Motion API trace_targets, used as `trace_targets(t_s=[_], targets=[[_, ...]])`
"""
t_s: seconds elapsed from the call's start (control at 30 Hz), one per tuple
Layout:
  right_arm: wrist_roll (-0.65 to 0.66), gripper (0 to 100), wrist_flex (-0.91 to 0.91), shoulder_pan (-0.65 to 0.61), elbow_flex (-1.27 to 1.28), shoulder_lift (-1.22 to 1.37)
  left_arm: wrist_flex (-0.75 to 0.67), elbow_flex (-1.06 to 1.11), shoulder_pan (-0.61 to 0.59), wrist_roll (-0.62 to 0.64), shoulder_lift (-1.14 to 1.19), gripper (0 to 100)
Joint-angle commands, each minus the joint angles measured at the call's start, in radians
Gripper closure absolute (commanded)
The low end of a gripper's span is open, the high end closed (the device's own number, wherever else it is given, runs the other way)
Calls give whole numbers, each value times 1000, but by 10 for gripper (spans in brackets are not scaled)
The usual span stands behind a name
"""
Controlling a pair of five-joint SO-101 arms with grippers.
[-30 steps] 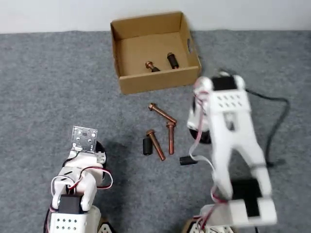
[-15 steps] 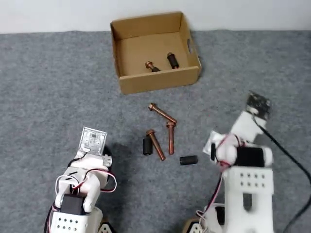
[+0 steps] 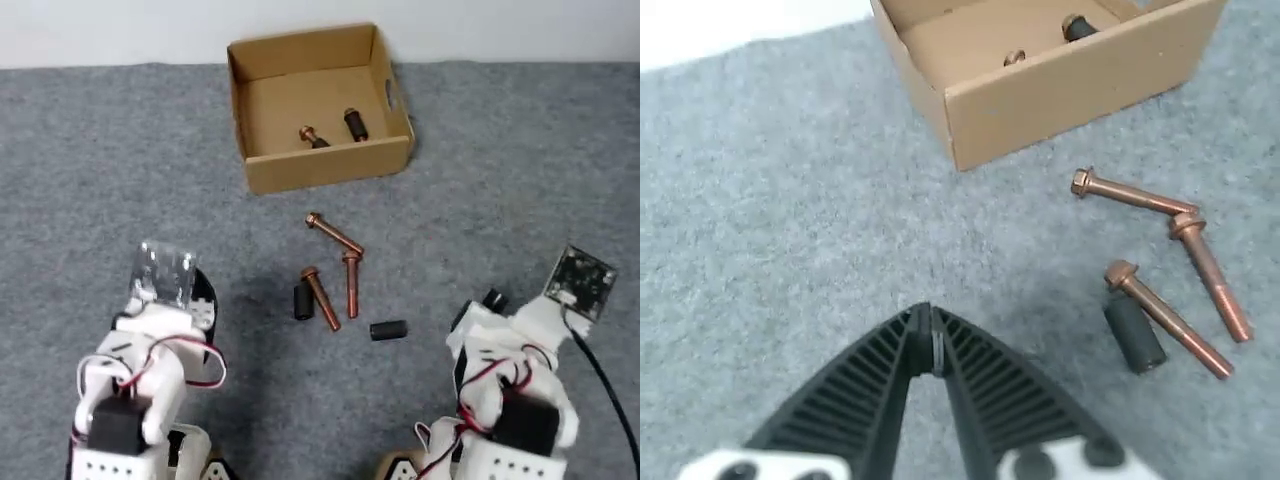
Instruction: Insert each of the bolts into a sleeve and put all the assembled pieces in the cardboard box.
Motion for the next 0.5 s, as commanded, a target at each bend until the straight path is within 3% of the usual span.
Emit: trace_targets(t_s=[0.0,0.2,0.3,0.47], targets=[[11,991,76,12,-6,-59,38,-217,37,2,265,994],[15,991,136,50,28,-166,57,-467,160,245,578,994],[17,991,136,128,35,-225,60,-565,252,307,697,994],[18,991,122,130,54,-309,52,-680,338,394,885,994]])
